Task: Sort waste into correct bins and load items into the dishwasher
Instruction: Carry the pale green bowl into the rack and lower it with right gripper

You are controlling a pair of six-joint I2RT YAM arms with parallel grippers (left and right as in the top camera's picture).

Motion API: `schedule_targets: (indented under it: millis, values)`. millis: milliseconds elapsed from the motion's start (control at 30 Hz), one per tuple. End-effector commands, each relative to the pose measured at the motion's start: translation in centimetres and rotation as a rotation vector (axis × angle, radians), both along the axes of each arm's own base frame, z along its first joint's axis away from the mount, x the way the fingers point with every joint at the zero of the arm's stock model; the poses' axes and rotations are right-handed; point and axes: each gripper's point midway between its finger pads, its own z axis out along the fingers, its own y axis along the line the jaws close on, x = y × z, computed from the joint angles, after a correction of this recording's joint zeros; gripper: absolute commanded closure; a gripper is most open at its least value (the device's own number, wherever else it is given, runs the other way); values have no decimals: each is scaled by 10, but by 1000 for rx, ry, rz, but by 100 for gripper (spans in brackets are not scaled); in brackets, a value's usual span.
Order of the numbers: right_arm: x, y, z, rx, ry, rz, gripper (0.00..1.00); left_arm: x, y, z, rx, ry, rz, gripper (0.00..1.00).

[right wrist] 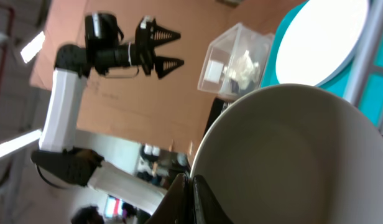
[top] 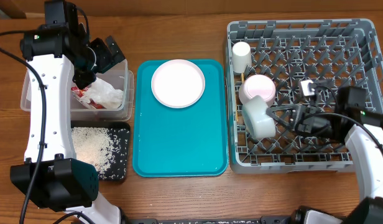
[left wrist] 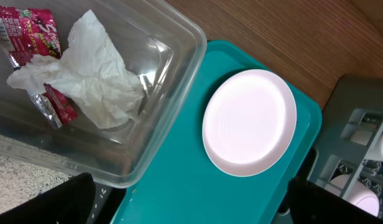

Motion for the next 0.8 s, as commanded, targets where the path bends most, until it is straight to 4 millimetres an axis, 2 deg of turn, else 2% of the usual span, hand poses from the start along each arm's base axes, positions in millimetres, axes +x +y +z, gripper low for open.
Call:
schedule_targets:
  millis: [0,167,767]
  values:
    - [0,-3,-2,96,6,-4,96,2,0,4,8,-14,-8,0]
    - [4,-4,-13,111,56,-4,96,2,0,4,8,-14,-8,0]
    - [1,-3,-13,145,167,-8,96,2,0,4,8,-14,-8,0]
